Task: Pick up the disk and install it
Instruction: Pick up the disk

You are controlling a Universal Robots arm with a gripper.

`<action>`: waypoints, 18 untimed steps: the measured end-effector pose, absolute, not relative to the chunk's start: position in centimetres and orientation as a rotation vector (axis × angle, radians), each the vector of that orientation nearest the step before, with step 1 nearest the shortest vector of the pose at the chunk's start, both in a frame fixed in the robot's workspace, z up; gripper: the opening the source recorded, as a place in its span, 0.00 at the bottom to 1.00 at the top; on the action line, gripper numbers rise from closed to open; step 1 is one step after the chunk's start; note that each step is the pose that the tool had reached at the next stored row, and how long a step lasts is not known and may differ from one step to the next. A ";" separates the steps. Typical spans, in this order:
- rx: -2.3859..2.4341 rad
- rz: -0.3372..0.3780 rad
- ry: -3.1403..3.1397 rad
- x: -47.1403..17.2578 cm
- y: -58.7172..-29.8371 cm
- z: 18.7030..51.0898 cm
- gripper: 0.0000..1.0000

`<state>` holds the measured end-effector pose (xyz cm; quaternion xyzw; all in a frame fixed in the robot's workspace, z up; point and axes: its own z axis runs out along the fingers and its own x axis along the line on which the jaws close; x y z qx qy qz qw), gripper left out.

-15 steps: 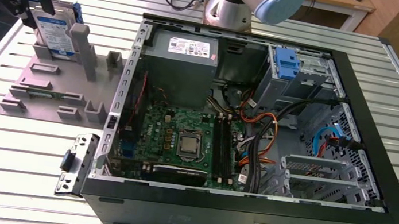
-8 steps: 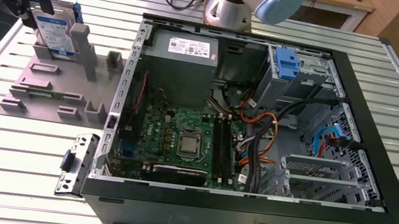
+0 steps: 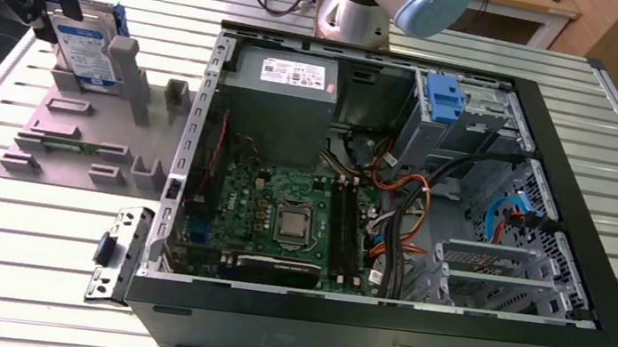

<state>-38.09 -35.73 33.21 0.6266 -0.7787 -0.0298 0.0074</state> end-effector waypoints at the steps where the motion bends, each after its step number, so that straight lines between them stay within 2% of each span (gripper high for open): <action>1: 1.959 -0.093 -2.435 -38.1 -35.7 33.3 0.53; 18: 1.961 -0.093 -2.434 -38.3 -35.4 33.3 0.53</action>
